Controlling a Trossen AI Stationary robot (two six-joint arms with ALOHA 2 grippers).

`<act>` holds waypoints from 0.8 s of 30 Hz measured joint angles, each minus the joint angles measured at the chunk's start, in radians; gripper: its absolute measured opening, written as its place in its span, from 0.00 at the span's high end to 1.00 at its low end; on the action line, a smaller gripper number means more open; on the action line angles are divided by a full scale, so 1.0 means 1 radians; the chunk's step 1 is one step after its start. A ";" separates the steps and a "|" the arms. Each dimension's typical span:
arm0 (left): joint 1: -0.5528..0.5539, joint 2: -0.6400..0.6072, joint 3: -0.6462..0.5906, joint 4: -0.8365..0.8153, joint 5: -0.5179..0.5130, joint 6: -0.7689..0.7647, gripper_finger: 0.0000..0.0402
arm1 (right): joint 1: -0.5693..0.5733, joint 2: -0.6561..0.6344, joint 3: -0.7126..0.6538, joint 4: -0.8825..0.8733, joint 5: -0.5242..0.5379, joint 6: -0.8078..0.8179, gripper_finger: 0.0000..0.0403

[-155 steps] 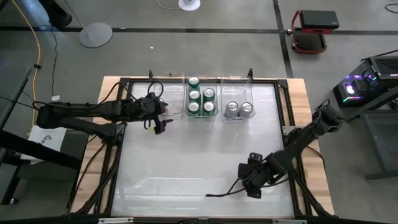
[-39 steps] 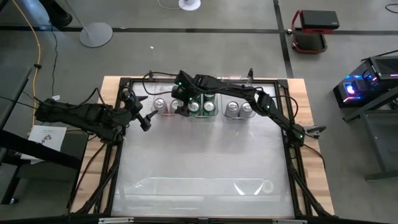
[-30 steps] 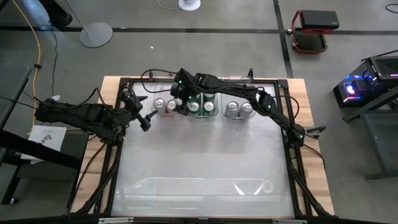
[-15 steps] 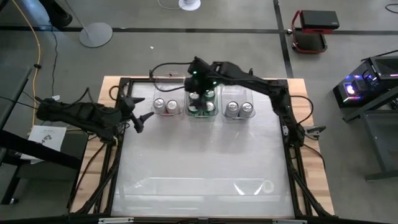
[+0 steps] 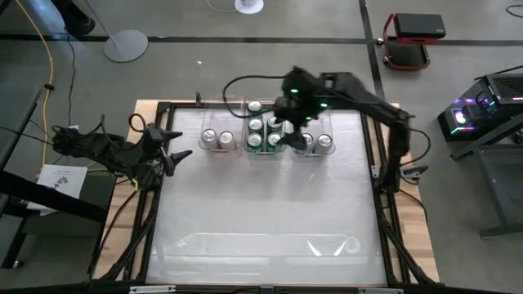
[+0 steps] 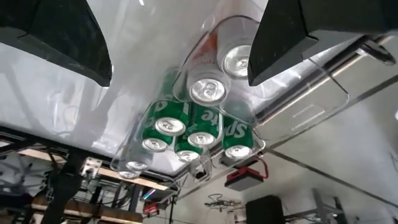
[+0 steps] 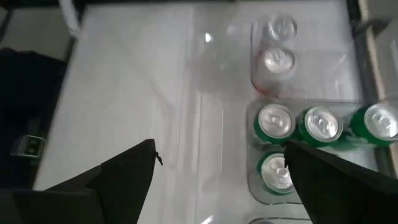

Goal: Sort soda cans
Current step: Return to Home Position

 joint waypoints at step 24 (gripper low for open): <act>-0.045 -0.022 -0.104 0.254 -0.050 0.125 0.12 | 0.359 -1.400 -1.791 1.292 0.568 0.469 0.15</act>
